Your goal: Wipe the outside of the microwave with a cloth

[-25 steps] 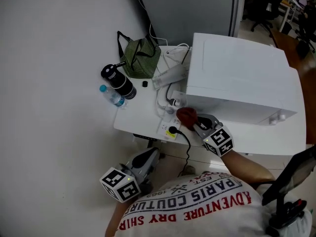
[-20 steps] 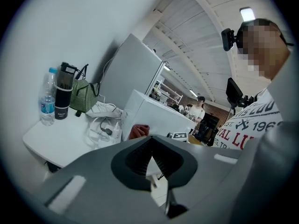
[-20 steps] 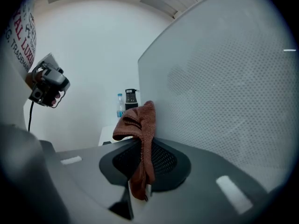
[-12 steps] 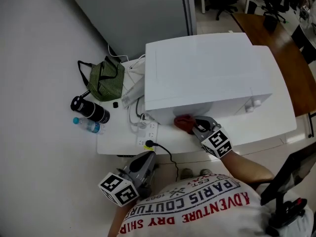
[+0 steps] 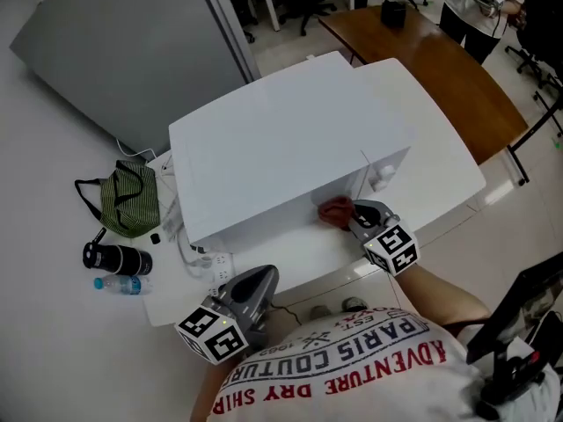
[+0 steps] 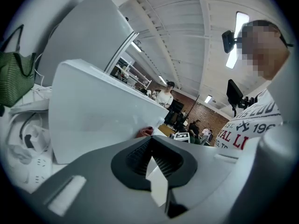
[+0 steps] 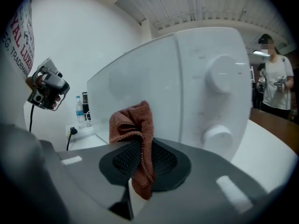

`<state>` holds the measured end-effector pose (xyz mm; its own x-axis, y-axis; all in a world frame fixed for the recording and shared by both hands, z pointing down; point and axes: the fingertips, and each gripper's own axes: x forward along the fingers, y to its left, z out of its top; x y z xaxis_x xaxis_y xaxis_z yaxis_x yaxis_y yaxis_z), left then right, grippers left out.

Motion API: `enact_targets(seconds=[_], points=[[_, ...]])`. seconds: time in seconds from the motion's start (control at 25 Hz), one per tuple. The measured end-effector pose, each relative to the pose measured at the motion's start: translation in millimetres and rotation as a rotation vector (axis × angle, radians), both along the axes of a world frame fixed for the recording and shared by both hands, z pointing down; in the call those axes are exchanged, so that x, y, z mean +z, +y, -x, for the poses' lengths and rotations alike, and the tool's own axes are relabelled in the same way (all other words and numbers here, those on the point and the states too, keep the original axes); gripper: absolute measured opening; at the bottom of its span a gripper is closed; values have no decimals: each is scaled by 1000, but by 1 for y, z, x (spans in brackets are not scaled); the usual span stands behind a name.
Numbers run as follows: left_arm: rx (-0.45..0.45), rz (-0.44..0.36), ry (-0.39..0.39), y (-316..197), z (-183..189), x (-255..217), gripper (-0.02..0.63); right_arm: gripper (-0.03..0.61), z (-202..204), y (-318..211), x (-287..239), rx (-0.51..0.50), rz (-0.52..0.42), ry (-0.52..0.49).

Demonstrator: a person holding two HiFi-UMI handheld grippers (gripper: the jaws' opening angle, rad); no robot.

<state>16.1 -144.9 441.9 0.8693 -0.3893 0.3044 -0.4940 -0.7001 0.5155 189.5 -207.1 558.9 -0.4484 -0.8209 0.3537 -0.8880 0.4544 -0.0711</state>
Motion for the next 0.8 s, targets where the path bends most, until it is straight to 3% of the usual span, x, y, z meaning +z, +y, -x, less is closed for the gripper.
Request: enact_targets(seconds=[0.24, 0.4, 0.64, 0.8], points=[[98, 5, 15, -3, -30, -2, 6, 43, -55, 9, -4, 169, 15, -14], [113, 5, 19, -4, -32, -2, 6, 43, -68, 11, -5, 197, 18, -7], [102, 3, 46, -4, -20, 1, 6, 43, -49, 25, -31, 130, -12, 37], [78, -4, 69, -5, -7, -2, 6, 44, -8, 34, -84, -15, -79, 72]])
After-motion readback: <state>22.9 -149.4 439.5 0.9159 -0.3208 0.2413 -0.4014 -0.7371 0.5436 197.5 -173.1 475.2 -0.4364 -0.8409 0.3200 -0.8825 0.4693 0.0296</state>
